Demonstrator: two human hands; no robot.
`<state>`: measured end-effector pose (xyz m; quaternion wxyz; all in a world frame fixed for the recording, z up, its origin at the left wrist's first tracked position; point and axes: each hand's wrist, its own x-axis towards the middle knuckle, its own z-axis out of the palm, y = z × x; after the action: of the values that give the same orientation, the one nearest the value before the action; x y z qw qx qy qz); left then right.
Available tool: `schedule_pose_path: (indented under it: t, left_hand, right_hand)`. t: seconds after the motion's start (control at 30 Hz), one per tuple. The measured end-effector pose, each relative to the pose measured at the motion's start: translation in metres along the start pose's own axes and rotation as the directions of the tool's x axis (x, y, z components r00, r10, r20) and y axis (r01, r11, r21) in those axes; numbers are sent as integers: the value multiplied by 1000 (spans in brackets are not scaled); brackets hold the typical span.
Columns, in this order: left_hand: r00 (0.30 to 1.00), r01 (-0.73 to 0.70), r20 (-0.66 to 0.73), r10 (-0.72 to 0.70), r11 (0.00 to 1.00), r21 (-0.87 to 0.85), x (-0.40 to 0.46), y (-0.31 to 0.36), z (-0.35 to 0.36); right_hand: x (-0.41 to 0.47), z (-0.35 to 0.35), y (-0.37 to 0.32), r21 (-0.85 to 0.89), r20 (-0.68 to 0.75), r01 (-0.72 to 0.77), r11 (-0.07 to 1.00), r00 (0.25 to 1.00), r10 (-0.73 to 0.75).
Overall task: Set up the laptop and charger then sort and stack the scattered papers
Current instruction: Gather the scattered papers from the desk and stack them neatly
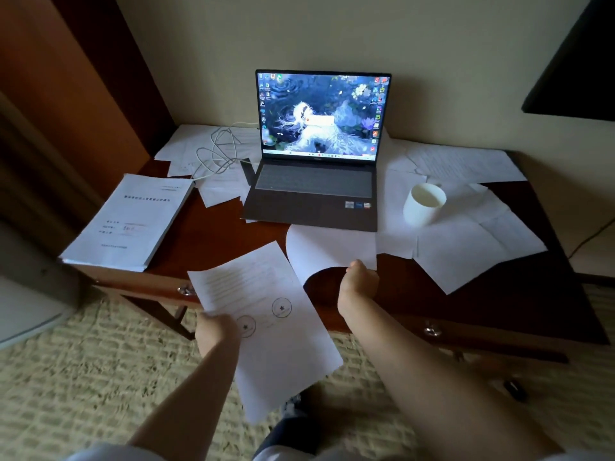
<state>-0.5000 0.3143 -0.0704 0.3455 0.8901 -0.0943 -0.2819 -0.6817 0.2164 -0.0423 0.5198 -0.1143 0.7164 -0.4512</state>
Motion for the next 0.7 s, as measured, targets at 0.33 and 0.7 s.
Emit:
schedule_pose_path:
  t: [0.33,0.7]
  left_hand:
    - [995,-99,11,99,990,97,-84,-43,4]
    - [961,-170,-219,170,985,18,-117,-57,-16]
  right_hand:
    - [-9,-97,33,-103,-5,66,993,998,-66]
    - [-10,-155,41,-381,25,490,784,853,-521]
